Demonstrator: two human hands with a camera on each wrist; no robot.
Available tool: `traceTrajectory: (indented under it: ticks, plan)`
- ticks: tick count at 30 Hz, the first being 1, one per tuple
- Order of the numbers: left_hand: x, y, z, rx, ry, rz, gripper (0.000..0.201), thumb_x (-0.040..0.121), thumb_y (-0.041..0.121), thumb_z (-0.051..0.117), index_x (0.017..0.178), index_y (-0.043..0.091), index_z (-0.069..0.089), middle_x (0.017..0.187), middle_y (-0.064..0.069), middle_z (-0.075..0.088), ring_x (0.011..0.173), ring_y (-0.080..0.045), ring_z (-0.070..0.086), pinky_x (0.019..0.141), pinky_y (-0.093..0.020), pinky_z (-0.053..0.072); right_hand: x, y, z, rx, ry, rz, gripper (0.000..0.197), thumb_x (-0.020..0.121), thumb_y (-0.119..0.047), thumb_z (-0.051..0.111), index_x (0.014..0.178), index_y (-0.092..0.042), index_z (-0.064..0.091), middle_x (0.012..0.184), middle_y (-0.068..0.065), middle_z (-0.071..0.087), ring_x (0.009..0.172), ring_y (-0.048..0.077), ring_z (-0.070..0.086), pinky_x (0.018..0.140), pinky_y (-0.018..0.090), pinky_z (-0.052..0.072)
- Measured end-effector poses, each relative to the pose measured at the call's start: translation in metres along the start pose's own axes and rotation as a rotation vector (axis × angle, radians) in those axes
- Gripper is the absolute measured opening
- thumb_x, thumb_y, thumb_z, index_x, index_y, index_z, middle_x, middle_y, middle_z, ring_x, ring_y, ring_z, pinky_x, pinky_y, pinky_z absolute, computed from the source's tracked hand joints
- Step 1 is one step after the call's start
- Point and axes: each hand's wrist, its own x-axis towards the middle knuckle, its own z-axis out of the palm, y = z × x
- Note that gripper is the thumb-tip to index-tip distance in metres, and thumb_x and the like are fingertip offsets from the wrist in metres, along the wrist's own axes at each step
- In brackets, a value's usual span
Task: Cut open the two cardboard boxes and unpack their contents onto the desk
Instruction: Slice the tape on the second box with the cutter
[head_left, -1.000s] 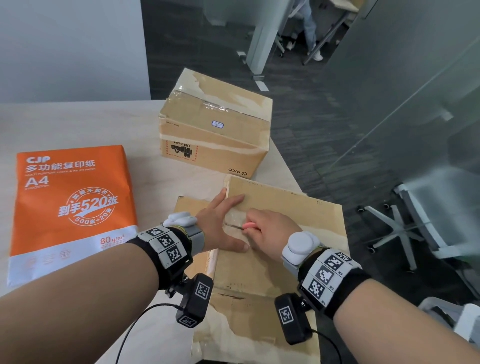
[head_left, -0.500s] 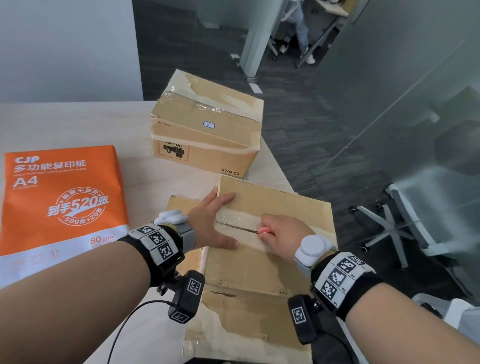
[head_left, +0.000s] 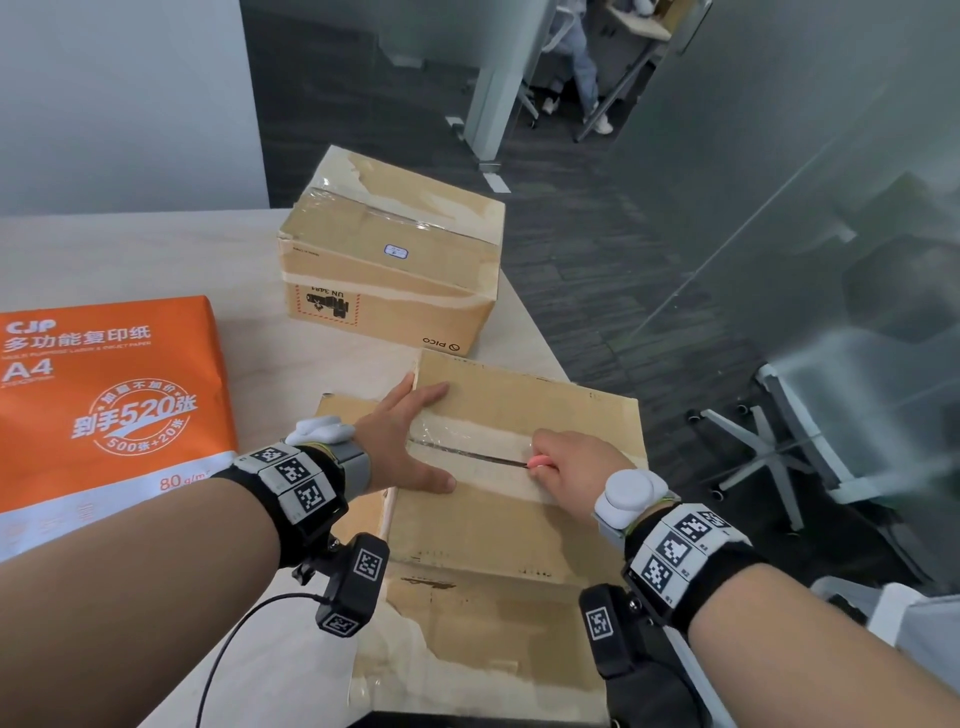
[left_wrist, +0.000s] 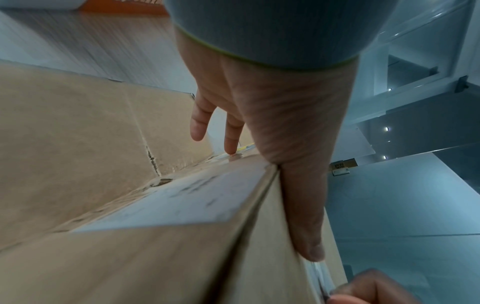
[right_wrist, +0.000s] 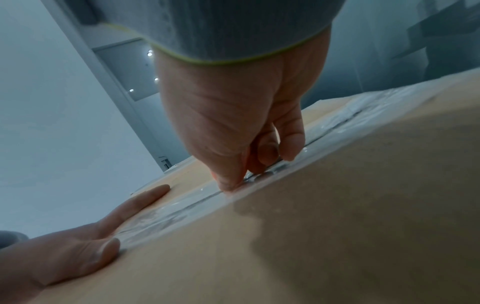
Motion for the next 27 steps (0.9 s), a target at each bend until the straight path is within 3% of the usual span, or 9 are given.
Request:
traceTrajectory:
  ticks: [4, 8, 12, 15, 19, 23, 27]
  plan:
    - [-0.001, 0.002, 0.000, 0.002, 0.008, -0.010, 0.124, 0.056, 0.052, 0.095, 0.150, 0.063, 0.015, 0.168, 0.018, -0.007, 0.153, -0.022, 0.024, 0.119, -0.047, 0.034, -0.004, 0.011, -0.005, -0.025, -0.005, -0.003, 0.015, 0.101, -0.029, 0.046, 0.089, -0.023, 0.042, 0.089, -0.001, 0.058, 0.081, 0.025, 0.055, 0.066, 0.033, 0.039]
    - [-0.003, 0.006, -0.002, 0.042, 0.014, -0.038, 0.127, 0.051, 0.057, 0.094, 0.150, 0.062, 0.014, 0.170, 0.010, 0.003, 0.153, -0.023, 0.024, 0.121, -0.047, 0.030, -0.015, 0.037, -0.006, -0.050, -0.032, 0.025, 0.010, 0.102, -0.029, 0.045, 0.093, -0.024, 0.043, 0.089, -0.005, 0.052, 0.083, 0.023, 0.052, 0.067, 0.032, 0.035]
    - [-0.005, 0.022, -0.004, 0.277, 0.050, -0.145, 0.127, 0.053, 0.064, 0.090, 0.152, 0.059, 0.011, 0.170, 0.008, 0.001, 0.151, -0.034, 0.023, 0.120, -0.055, 0.028, -0.014, 0.043, -0.004, -0.047, -0.018, -0.055, 0.008, 0.102, -0.026, 0.044, 0.099, -0.020, 0.048, 0.092, -0.004, 0.053, 0.082, 0.023, 0.049, 0.064, 0.032, 0.032]
    - [-0.009, 0.044, -0.003, 0.441, 0.096, -0.234, 0.125, 0.051, 0.066, 0.089, 0.151, 0.059, 0.013, 0.170, 0.007, 0.001, 0.150, -0.038, 0.021, 0.116, -0.060, 0.032, -0.018, 0.055, -0.009, -0.072, 0.002, -0.092, 0.009, 0.101, -0.027, 0.042, 0.098, -0.021, 0.047, 0.092, -0.002, 0.059, 0.081, 0.024, 0.053, 0.067, 0.033, 0.039]
    - [-0.010, 0.065, 0.003, 0.545, 0.125, -0.338, 0.126, 0.053, 0.060, 0.091, 0.153, 0.054, 0.015, 0.170, 0.003, 0.005, 0.150, -0.038, 0.022, 0.115, -0.059, 0.035, -0.034, 0.089, -0.019, -0.115, 0.002, -0.088, 0.011, 0.101, -0.028, 0.041, 0.094, -0.022, 0.047, 0.082, -0.002, 0.058, 0.075, 0.024, 0.055, 0.060, 0.031, 0.035]
    - [-0.011, 0.094, 0.015, 0.573, 0.135, -0.441, 0.122, 0.060, 0.042, 0.094, 0.156, 0.047, 0.018, 0.170, 0.001, 0.004, 0.151, -0.039, 0.021, 0.115, -0.058, 0.034, -0.040, 0.104, -0.015, -0.088, 0.041, -0.129, 0.014, 0.101, -0.031, 0.042, 0.094, -0.022, 0.050, 0.081, -0.001, 0.059, 0.075, 0.026, 0.057, 0.063, 0.031, 0.040]
    - [-0.006, 0.115, 0.032, 0.694, 0.194, -0.460, 0.103, 0.069, 0.035, 0.085, 0.152, 0.048, 0.025, 0.170, 0.008, 0.000, 0.154, -0.032, 0.012, 0.116, -0.061, 0.034, -0.039, 0.105, -0.013, -0.066, 0.065, -0.163, 0.018, 0.101, -0.031, 0.042, 0.093, -0.020, 0.053, 0.082, 0.001, 0.059, 0.075, 0.026, 0.056, 0.065, 0.032, 0.045]
